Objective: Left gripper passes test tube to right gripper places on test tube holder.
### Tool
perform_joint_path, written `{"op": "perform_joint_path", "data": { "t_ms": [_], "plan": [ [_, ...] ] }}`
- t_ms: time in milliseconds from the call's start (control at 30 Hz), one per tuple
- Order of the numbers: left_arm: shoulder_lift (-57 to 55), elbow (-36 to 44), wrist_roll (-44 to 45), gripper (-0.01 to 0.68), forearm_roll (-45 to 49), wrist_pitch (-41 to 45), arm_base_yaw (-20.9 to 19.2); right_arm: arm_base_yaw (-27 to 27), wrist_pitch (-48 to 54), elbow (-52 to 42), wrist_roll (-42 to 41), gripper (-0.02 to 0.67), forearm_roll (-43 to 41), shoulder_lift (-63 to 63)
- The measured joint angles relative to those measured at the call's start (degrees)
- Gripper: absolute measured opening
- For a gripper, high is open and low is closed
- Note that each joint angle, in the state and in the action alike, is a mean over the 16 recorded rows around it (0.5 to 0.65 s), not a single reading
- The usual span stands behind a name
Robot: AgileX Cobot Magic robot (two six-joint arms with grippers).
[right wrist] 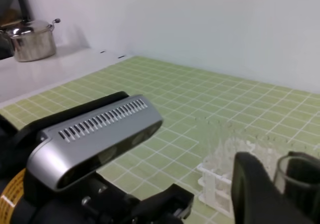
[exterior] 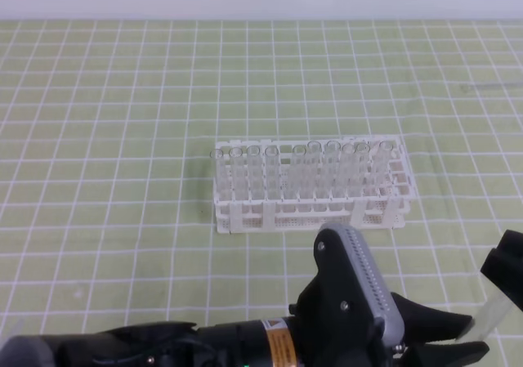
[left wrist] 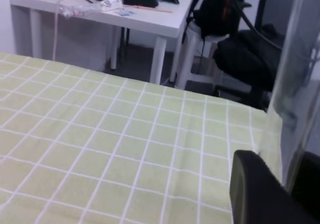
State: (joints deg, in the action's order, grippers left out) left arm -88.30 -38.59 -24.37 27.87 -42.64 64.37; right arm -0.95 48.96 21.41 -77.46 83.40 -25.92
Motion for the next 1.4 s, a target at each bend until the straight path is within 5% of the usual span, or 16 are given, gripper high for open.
{"op": "perform_joint_path", "data": {
  "t_ms": [467, 667, 800, 1200, 1400],
  "plan": [
    [0.55, 0.09, 0.13, 0.324, -2.3, 1.01, 0.02, 0.0, -1.72, 0.06, 0.1, 0.105, -1.25, 0.0],
    [4.5, 0.58, 0.0, 0.349, -2.16, 7.36, -0.52, 0.0, -4.96, 0.06, 0.18, 0.104, -2.18, 0.0],
    [9.99, 0.89, 0.58, 0.312, -2.09, 16.19, -1.09, 0.0, -7.17, 0.06, 0.19, 0.104, -2.83, 0.0],
    [36.79, 2.8, 4.13, 0.057, -2.31, 51.44, -2.32, 0.0, -9.58, 0.06, 0.19, 0.104, -3.92, -0.02],
    [49.74, 6.65, 3.92, 0.004, -3.42, 61.03, -2.32, 0.0, -9.74, 0.06, 0.19, 0.104, -3.96, -0.05]
  ]
}}
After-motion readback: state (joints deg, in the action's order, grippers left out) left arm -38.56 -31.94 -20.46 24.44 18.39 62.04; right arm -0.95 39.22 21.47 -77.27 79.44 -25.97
